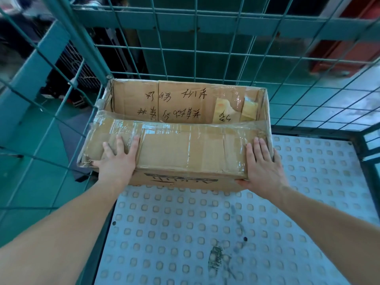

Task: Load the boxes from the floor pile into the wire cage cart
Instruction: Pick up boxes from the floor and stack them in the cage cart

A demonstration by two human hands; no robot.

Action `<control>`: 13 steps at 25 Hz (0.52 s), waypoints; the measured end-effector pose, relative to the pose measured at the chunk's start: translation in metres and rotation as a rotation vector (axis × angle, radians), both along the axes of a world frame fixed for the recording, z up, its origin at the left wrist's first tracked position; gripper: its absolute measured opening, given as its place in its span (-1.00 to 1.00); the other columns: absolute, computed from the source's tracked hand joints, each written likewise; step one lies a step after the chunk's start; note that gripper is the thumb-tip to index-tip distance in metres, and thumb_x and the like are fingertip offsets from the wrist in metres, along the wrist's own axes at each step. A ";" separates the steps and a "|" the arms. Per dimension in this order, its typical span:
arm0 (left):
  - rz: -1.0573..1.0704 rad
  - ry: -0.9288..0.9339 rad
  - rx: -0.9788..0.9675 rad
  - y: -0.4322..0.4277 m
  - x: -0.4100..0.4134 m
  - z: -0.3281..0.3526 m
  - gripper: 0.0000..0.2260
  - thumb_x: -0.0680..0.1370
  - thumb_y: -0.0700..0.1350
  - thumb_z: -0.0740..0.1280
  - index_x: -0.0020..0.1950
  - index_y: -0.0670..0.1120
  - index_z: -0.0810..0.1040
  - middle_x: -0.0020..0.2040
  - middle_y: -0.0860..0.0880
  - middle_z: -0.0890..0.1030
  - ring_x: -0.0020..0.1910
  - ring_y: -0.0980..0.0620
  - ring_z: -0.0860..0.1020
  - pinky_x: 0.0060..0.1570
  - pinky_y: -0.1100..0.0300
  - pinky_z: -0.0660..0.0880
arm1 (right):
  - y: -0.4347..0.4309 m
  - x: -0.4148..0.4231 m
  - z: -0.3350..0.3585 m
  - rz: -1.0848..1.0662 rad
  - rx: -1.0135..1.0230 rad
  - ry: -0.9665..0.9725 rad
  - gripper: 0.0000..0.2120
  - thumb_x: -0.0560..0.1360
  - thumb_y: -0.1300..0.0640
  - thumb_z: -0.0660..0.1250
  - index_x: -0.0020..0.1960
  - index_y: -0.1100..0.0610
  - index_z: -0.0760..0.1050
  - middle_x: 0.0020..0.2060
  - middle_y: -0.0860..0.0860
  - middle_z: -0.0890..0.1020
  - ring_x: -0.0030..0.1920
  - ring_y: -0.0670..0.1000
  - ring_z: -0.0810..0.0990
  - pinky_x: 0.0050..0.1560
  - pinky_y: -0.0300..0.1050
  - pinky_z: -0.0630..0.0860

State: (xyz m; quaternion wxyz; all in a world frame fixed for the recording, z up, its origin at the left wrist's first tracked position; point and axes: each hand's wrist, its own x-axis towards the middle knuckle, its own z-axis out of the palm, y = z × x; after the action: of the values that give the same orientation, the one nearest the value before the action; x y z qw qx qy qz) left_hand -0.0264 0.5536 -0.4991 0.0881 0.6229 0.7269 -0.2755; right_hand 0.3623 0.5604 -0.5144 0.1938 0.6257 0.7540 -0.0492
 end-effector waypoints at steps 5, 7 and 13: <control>0.225 -0.344 -0.231 -0.012 0.031 0.073 0.11 0.46 0.21 0.48 0.61 0.13 -0.36 0.63 -0.11 -0.33 0.63 -0.26 -0.14 0.47 -0.46 0.03 | 0.012 -0.008 0.069 -0.114 -0.287 0.237 0.28 0.35 -0.44 0.40 0.62 0.22 -0.30 0.61 0.16 -0.26 0.62 0.14 -0.27 0.58 0.28 -0.15; 0.278 -0.751 -0.085 -0.044 0.077 0.124 -0.08 0.53 0.21 0.40 0.66 0.08 -0.16 0.67 -0.04 -0.09 0.62 -0.14 0.09 0.53 -0.24 0.16 | -0.012 -0.015 0.123 -0.254 -0.187 0.586 0.13 0.42 -0.36 0.40 0.64 0.15 -0.16 0.64 0.09 -0.10 0.63 0.07 -0.12 0.60 0.20 -0.04; 0.358 -1.291 0.192 -0.154 0.177 0.271 -0.43 0.63 0.22 0.24 0.58 0.02 0.28 0.38 0.10 0.50 0.33 0.11 0.50 0.26 0.13 0.46 | -0.190 0.004 0.267 -0.750 -0.243 1.267 -0.69 0.57 -0.15 0.36 0.27 -0.09 0.55 0.36 -0.04 0.55 0.38 -0.02 0.49 0.46 0.15 0.39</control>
State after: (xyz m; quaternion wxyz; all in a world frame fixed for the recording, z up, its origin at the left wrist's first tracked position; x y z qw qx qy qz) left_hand 0.1502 0.3993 -0.2278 0.4931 0.5378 0.6417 0.2364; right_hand 0.3664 0.3701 -0.2472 -0.2398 0.6669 0.4464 -0.5462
